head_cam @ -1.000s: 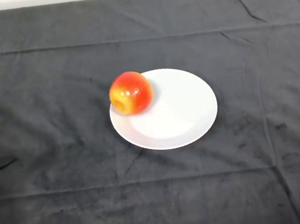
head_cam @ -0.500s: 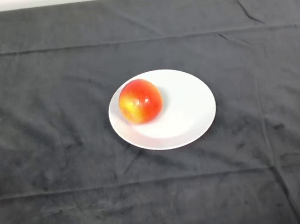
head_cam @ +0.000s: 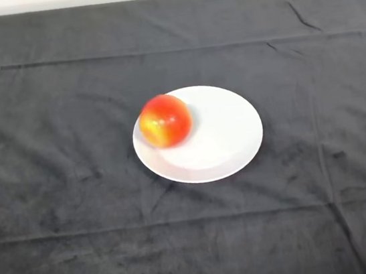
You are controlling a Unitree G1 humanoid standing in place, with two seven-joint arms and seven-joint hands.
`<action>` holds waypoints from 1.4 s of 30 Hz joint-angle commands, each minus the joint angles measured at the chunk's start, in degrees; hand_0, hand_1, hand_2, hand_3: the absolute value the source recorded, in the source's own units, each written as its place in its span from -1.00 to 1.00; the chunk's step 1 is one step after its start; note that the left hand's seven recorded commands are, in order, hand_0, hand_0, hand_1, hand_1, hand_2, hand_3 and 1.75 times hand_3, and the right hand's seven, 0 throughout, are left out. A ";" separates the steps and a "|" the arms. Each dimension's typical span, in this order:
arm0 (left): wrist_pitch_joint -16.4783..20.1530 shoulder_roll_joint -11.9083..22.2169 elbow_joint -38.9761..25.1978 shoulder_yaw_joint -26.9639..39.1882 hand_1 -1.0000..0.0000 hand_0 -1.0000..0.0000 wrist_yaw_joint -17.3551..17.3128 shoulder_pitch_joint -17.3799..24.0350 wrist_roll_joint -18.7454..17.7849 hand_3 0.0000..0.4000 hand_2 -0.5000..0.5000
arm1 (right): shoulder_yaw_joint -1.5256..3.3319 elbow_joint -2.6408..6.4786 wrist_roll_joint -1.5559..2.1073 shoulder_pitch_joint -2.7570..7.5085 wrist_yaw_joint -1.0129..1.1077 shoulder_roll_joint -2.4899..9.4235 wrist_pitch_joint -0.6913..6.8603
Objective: Move the apple to the plate
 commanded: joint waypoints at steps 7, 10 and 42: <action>-2.79 2.57 7.35 4.56 1.00 1.00 -1.17 -2.65 0.57 -1.00 0.00 | -0.72 0.65 -0.17 -0.32 -0.42 -0.99 -0.13; -3.09 2.63 8.95 5.25 1.00 1.00 -1.52 -3.36 0.76 -1.00 0.00 | -0.73 0.69 -0.17 -0.33 -0.40 -1.01 -0.13; -4.17 1.72 13.97 8.76 1.00 1.00 -3.77 -6.64 3.40 -1.00 0.00 | -0.79 1.00 -0.17 -0.44 -0.24 -1.11 -0.18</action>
